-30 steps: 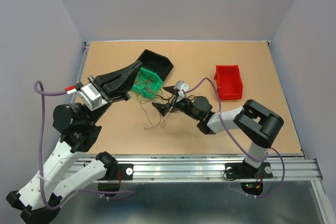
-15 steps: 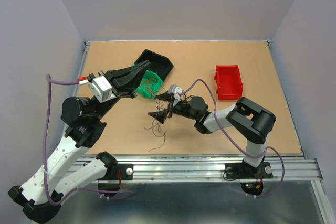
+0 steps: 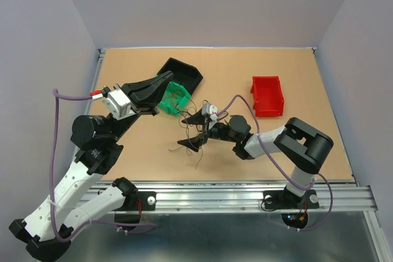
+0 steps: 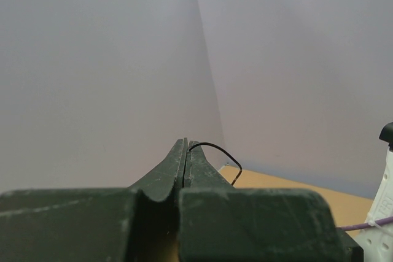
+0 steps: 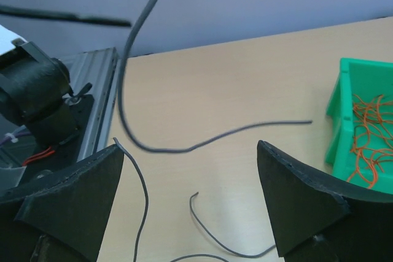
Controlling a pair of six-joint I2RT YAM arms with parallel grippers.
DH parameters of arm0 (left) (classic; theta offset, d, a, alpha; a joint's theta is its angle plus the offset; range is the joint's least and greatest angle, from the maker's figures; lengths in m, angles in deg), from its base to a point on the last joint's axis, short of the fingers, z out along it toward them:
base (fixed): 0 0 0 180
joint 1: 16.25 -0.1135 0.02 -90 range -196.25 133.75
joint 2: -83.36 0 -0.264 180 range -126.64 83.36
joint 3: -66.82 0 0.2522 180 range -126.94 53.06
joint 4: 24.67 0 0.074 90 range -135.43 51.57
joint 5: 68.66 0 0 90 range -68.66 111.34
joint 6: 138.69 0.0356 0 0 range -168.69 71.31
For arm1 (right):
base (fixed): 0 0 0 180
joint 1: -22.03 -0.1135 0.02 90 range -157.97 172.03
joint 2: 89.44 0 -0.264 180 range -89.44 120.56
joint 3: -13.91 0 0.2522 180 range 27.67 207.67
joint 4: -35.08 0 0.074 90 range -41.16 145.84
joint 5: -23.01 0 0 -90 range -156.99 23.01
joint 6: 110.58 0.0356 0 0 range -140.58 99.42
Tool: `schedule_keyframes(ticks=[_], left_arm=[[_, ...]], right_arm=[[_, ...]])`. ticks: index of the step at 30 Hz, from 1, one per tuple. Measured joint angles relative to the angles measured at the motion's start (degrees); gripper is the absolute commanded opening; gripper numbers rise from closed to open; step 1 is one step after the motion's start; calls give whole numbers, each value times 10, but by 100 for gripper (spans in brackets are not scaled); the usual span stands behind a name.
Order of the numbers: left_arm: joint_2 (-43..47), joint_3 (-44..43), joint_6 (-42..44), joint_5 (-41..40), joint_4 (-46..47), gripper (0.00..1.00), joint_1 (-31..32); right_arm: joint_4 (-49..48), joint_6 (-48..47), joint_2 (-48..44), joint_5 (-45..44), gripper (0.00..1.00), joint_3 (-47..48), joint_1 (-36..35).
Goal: Untangle the cables
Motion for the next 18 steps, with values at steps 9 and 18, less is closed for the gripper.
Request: schedule_keyframes(ticks=[9, 18], left_arm=[[-24, 0, -2, 1, 0, 0, 0], [-50, 0, -8, 2, -11, 0, 0]], right_arm=[[-2, 24, -13, 6, 86, 1, 0], [-3, 21, -26, -27, 0, 18, 0]])
